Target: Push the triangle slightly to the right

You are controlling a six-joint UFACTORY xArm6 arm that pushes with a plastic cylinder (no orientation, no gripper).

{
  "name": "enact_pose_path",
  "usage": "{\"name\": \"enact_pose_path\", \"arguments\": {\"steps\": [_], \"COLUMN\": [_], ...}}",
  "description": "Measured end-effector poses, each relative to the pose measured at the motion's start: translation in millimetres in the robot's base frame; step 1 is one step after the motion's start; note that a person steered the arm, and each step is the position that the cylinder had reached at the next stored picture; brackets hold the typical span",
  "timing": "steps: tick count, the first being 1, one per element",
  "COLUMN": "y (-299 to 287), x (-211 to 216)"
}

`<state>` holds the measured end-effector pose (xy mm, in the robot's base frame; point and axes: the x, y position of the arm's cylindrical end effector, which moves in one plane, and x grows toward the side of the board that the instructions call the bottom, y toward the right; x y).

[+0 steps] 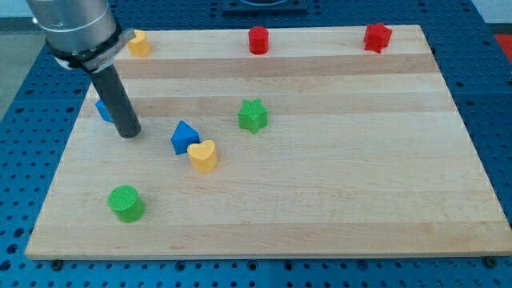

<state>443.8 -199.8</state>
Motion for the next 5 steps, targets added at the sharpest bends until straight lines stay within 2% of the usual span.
{"name": "enact_pose_path", "arguments": {"steps": [4, 5], "y": [181, 223], "x": [21, 40]}}
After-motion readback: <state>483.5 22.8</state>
